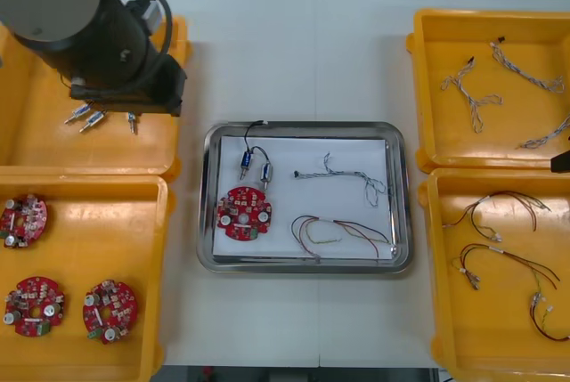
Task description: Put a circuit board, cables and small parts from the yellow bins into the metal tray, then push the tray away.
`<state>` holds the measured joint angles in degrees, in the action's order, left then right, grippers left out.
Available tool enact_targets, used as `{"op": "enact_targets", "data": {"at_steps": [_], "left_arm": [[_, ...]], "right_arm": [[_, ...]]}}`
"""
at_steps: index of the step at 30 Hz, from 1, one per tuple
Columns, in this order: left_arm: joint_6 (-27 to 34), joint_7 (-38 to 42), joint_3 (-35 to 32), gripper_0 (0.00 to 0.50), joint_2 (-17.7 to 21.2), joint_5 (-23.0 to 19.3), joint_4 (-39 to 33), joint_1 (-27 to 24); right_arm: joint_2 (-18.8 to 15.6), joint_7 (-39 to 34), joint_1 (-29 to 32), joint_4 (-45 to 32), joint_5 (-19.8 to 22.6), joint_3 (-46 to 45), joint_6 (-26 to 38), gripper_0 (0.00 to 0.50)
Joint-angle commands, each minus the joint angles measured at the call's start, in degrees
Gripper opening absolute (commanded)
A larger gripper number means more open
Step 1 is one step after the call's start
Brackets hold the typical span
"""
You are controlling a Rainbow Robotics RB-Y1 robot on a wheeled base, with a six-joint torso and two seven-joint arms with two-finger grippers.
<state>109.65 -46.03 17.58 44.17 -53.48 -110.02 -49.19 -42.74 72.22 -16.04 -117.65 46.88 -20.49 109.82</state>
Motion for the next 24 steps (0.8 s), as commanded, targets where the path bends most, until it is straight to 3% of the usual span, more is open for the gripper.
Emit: {"op": "enact_targets", "data": {"at_steps": [1, 5, 10, 15, 24], "left_arm": [[0.4, 0.2, -5.3, 0.5, 9.8, -5.8, -5.2, 5.2], [0.4, -0.5, -8.3, 0.5, 14.5, -10.7, -7.0, 9.2], [0.4, -3.7, -12.7, 0.5, 17.0, -10.7, -9.8, 15.4], [-1.5, -8.8, -17.9, 0.5, 18.0, -7.9, -12.2, 22.8], [-8.1, -11.3, -19.9, 0.5, 17.9, -3.3, -12.7, 27.6]], "right_arm": [[-2.4, -1.3, 0.5, -1.4, 0.3, -1.7, 0.2, 0.5], [-2.4, -1.3, 0.5, -1.4, 0.3, -1.7, 0.2, 0.5], [-2.4, -1.3, 0.5, -1.4, 0.3, -1.7, 0.2, 0.5], [-2.4, -1.3, 0.5, -1.4, 0.3, -1.7, 0.2, 0.5], [-2.4, -1.3, 0.5, -1.4, 0.3, -1.7, 0.2, 0.5]]}}
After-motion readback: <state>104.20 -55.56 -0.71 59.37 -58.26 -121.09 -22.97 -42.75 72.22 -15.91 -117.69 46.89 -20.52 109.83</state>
